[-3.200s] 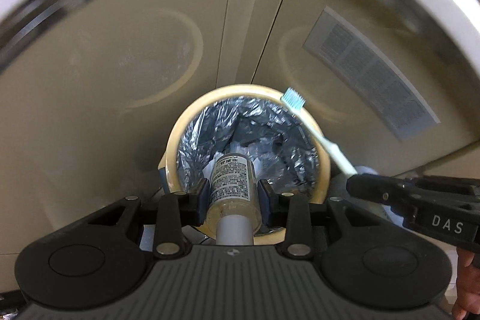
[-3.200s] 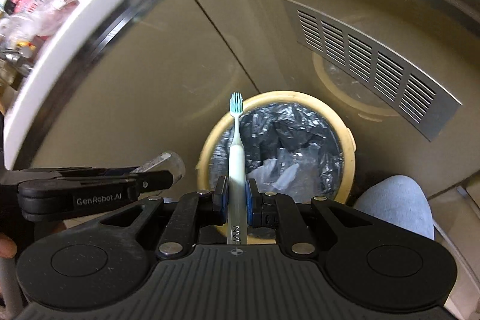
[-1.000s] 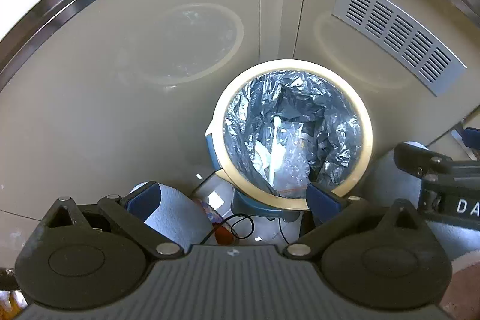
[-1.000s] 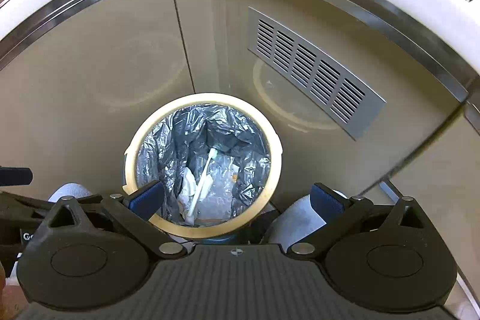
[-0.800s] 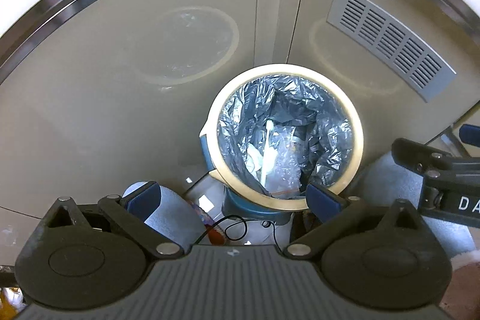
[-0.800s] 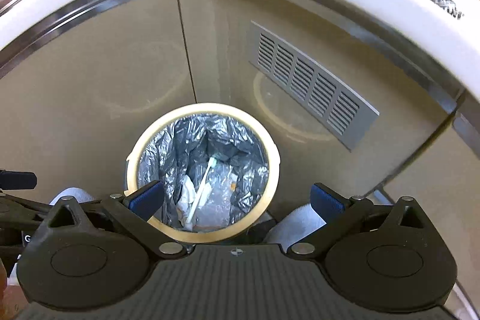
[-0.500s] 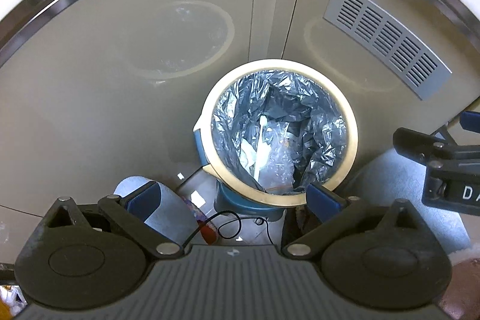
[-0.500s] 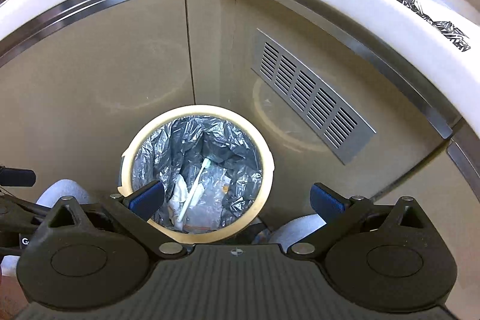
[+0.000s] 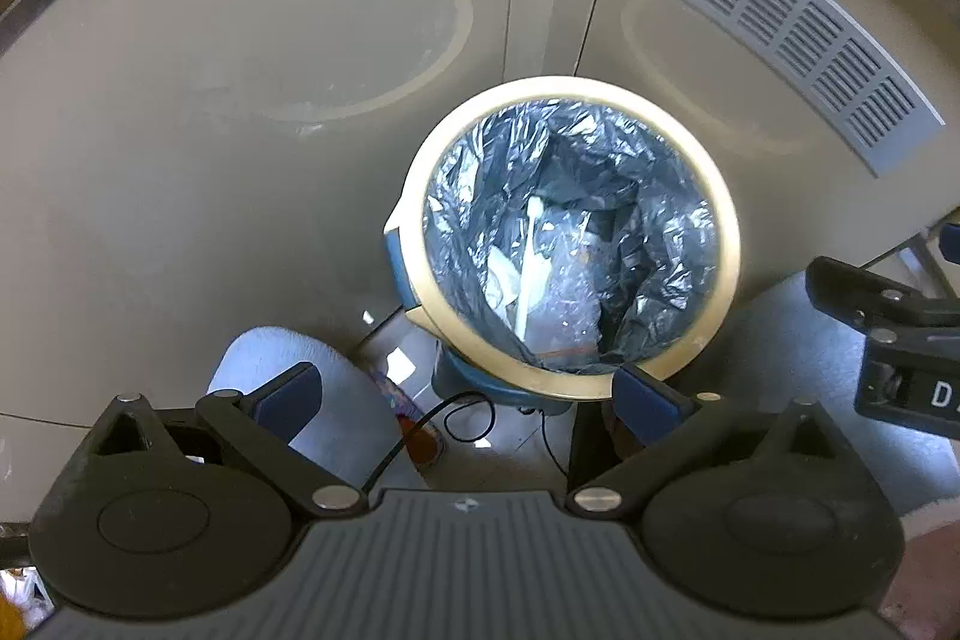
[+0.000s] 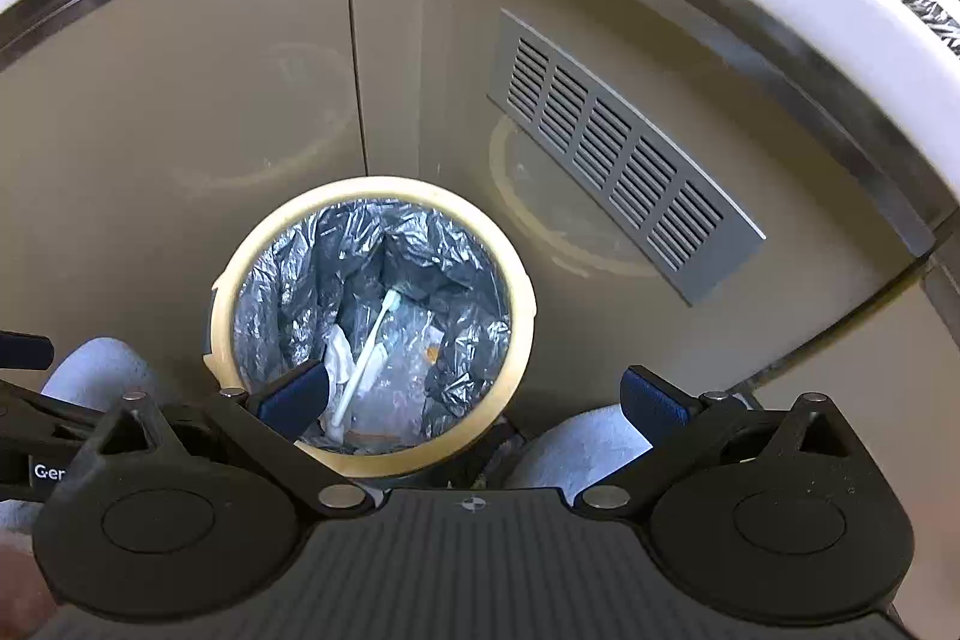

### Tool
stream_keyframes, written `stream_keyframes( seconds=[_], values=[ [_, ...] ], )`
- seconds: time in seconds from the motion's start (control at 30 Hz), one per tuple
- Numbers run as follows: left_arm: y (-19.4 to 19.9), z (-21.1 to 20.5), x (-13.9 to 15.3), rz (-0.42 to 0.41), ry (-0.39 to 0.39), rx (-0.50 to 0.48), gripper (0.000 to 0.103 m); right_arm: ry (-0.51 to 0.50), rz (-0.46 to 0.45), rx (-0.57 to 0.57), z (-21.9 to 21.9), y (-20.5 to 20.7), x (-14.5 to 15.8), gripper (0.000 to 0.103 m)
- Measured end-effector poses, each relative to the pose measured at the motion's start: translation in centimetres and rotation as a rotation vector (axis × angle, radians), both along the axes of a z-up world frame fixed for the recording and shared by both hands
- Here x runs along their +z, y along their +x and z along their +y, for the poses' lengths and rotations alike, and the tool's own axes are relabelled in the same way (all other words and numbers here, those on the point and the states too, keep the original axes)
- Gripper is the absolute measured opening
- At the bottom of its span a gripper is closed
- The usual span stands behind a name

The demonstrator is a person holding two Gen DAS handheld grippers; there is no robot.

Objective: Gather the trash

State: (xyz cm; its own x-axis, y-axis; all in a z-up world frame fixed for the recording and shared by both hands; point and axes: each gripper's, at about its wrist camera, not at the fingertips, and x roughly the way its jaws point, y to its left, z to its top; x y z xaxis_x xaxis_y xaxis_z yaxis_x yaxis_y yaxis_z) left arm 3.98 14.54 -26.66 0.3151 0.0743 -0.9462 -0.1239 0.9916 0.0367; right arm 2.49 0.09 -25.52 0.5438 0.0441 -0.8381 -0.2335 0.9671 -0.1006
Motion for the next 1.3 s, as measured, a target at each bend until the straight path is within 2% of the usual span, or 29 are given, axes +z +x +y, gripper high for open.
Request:
stream_keyframes(
  seconds=[0.83, 1.3],
  values=[
    [0.9, -0.7, -0.1, -0.002, 0.031, -0.027, 0.103, 0.015, -0.004, 0.023, -0.2, 0.3, 0.0, 0.103],
    [0.3, -0.5, 1.0, -0.053, 0.041, -0.019, 0.103, 0.032, -0.019, 0.027, -0.3, -0.1, 0.7, 0.103]
  ],
)
